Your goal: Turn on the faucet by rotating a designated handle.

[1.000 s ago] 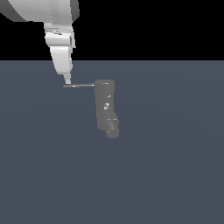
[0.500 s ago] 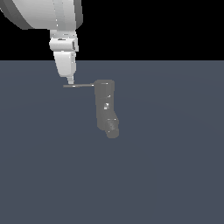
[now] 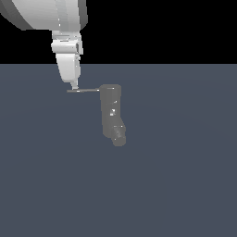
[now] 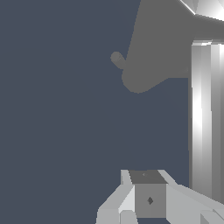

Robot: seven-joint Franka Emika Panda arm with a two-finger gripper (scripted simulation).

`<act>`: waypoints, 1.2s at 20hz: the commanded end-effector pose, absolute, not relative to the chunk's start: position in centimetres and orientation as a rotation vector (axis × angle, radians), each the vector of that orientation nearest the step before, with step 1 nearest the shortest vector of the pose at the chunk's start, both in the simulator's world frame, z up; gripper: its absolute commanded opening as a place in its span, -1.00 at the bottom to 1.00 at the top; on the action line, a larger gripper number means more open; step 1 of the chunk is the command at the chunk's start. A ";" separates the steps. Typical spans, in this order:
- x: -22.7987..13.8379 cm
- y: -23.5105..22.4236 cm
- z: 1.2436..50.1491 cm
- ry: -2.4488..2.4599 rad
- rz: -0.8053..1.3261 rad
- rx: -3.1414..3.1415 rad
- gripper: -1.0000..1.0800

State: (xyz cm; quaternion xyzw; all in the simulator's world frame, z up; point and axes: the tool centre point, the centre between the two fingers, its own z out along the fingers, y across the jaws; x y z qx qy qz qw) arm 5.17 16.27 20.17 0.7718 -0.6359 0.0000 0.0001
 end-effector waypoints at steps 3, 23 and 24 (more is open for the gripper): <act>4.0 16.0 20.2 -1.998 0.000 2.425 -1.00; -1.6 14.7 20.2 -1.998 0.000 2.425 -1.00; -1.9 14.7 20.2 -1.998 0.000 2.425 -1.00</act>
